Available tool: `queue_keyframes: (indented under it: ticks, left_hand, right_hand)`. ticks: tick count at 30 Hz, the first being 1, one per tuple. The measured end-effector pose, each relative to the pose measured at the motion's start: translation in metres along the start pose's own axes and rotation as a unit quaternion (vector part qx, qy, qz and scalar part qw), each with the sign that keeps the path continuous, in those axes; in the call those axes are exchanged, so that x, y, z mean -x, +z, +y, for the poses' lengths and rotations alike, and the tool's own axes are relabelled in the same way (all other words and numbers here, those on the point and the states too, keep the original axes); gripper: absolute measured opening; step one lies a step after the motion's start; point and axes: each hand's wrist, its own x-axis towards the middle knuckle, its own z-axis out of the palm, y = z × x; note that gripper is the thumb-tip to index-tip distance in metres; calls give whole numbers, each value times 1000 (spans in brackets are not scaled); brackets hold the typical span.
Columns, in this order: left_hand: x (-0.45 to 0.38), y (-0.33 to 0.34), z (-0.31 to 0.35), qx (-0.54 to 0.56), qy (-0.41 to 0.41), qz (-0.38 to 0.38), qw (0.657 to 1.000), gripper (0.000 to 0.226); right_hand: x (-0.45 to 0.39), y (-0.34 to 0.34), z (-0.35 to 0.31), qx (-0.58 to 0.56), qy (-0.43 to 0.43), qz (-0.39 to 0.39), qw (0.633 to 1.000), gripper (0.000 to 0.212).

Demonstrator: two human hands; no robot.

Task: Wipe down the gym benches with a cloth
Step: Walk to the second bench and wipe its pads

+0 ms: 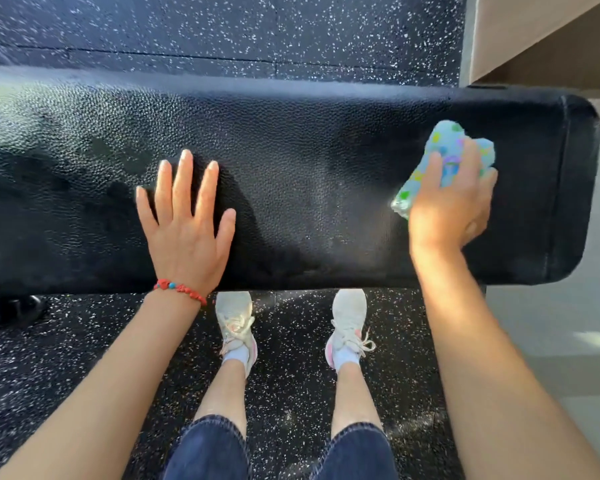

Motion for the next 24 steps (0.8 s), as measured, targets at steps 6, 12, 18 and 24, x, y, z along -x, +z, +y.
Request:
queue_keyframes:
  ticks: [6, 12, 18, 24]
  left_hand:
    - [0, 0, 0, 8, 1, -8, 1000, 54]
    - [0, -7, -6, 31, 13, -12, 999, 54]
    - [1, -13, -43, 22, 35, 5, 999, 52]
    - [0, -12, -60, 19, 21, -1, 1000, 52]
  right_hand:
    - [61, 29, -68, -26, -201, 10, 979, 36]
    - [17, 10, -42, 45, -161, -24, 986, 40]
    - [14, 13, -58, 5, 27, -2, 1000, 43]
    - [83, 48, -139, -33, -222, -24, 974, 34]
